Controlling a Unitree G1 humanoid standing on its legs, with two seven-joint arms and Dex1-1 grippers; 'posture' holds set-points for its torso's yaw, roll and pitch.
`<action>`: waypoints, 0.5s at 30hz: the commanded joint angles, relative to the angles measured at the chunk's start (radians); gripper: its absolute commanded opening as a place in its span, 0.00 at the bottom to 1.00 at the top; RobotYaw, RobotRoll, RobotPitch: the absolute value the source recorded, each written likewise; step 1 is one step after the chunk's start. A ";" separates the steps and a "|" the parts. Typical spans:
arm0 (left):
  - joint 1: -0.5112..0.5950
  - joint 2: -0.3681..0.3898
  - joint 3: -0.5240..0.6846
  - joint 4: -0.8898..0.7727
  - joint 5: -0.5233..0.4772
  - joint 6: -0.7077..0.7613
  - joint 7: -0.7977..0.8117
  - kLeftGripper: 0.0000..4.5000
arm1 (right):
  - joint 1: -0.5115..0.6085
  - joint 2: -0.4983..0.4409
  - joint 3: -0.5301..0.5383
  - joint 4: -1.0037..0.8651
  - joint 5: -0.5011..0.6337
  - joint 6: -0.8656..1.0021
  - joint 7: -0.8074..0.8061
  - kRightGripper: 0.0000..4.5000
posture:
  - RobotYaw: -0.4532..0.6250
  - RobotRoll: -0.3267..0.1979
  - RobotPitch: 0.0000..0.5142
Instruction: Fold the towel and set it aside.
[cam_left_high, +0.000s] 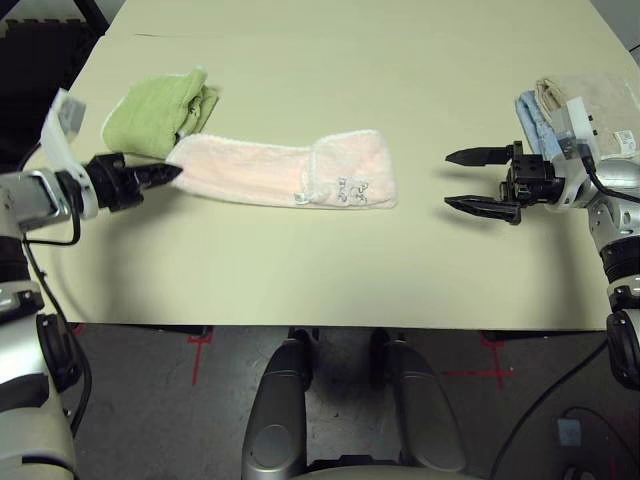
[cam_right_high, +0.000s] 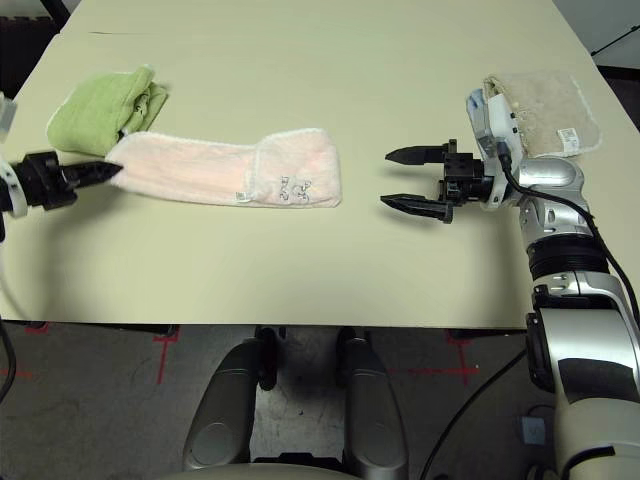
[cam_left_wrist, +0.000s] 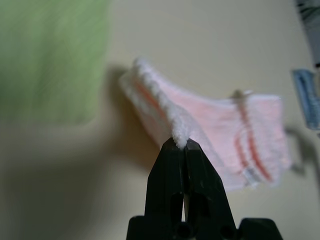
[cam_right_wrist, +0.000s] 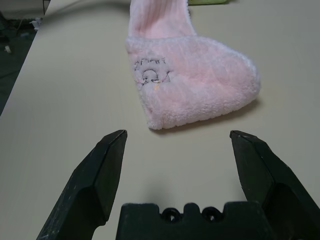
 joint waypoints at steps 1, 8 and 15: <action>-0.080 -0.048 -0.017 -0.075 -0.067 0.076 -0.027 0.01 | 0.007 -0.016 -0.025 0.025 -0.012 -0.021 0.012 1.00 | 0.42 0.62 0.53; -0.136 -0.149 -0.041 -0.236 -0.168 0.207 -0.036 0.01 | -0.009 -0.012 -0.041 0.070 -0.031 -0.047 -0.006 1.00 | 0.41 0.62 0.53; -0.158 -0.242 -0.062 -0.307 -0.203 0.251 -0.008 0.01 | -0.023 -0.007 -0.046 0.103 -0.043 -0.067 -0.013 1.00 | 0.41 0.62 0.53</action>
